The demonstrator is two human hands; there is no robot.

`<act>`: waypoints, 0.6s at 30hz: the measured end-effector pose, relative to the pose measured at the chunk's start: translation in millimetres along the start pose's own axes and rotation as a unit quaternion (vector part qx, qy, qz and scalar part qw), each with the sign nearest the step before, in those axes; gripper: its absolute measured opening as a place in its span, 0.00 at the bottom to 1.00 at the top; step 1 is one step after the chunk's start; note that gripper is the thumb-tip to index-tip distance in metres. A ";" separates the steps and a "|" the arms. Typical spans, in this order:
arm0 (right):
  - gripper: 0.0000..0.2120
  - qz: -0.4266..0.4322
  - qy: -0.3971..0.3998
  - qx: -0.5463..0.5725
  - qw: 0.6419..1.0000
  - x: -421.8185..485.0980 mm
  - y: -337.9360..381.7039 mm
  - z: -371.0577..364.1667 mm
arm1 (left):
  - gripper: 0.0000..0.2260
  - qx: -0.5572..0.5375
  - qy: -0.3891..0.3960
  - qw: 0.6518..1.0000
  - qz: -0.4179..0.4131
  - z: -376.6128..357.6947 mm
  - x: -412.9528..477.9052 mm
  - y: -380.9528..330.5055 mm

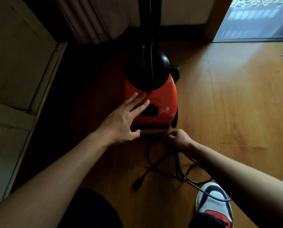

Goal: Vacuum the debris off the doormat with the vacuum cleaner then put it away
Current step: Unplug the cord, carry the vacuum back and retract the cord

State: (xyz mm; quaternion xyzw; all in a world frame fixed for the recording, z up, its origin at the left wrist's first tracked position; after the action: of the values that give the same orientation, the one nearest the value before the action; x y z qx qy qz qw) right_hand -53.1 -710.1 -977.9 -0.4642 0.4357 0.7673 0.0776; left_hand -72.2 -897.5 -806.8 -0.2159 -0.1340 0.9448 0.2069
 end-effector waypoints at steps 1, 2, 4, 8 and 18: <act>0.11 0.004 0.004 0.044 0.999 -4.7 3.2 3.0 | 0.44 0.003 -0.002 1.000 0.000 0.2 -0.2 -0.3; 0.09 0.011 0.014 0.106 0.994 -9.4 6.8 2.9 | 0.44 0.007 -0.001 1.000 0.001 0.0 -0.4 -0.4; 0.10 0.017 0.048 0.254 0.966 -23.0 12.3 -2.0 | 0.45 0.019 -0.002 1.000 0.001 0.1 -0.6 -1.5; 0.15 0.012 0.125 0.458 0.880 -54.3 23.1 -15.5 | 0.44 0.041 0.003 0.999 0.009 -1.0 -1.1 -3.6; 0.13 0.184 0.198 0.435 0.859 -116.9 89.0 -29.9 | 0.42 0.047 0.040 0.997 0.044 0.5 -1.2 -8.7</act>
State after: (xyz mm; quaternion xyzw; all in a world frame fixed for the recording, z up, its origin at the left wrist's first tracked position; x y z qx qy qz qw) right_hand -15.3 -753.1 -839.3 -0.4364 0.8089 0.3918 0.0417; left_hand -68.5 -890.5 -802.9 -0.2494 -0.0716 0.9488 0.1803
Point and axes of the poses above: each hand's wrist, its own x-axis towards the middle knuckle, its own z-axis out of the back of the hand, y = z × x, the point moved 10 cm from there along x, towards the middle knuckle, and after that the axes turned 12 degrees about y, right-handed, at the moved point
